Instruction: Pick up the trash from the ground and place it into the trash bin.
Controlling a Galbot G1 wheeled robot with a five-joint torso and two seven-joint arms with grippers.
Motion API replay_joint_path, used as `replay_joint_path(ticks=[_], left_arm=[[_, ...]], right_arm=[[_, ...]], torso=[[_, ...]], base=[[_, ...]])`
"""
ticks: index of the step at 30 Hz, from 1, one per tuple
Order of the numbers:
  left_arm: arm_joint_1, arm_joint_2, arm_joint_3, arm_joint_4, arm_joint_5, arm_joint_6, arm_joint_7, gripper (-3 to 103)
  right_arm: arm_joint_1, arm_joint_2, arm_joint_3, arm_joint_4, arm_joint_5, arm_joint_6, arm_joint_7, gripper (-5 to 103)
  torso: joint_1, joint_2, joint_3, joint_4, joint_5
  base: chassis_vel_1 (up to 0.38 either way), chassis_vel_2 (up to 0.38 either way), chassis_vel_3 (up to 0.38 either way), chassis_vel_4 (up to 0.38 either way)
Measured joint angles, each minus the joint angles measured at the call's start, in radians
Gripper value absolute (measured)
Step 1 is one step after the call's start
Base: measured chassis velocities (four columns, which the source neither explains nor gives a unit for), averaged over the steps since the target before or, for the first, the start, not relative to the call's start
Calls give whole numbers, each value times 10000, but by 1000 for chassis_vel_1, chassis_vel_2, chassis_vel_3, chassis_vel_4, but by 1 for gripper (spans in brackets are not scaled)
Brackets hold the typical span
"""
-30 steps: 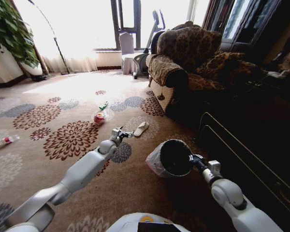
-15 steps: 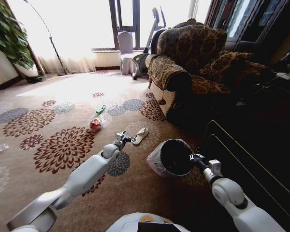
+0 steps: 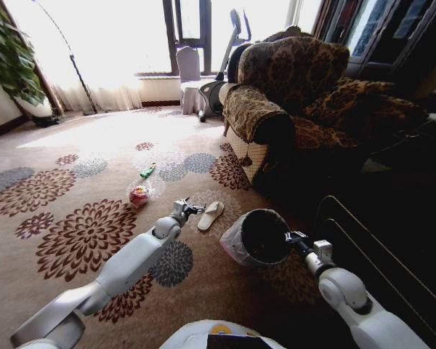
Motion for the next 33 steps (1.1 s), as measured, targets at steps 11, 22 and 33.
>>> replay_joint_path(ticks=[11,22,33], left_arm=[[-2,1,1,-6,0,0,-1,100],[-5,2,1,-7,-1,1,0,100],[-5,1,1,-6,-2,0,1,100]], right_arm=[[-4,3,-3,-1,2,-6,-1,2],[-3,3,-3,-3,2,-6,-3,2],[-3,3,-1,-4,0,-7,-4,2]], torso=[[-2,1,-5,-5,-3],[-2,1,-3,-3,-2],[-2,1,-3,-3,-2]], base=[[-16,31,17,-12],[0,0,0,0],[0,0,0,0]])
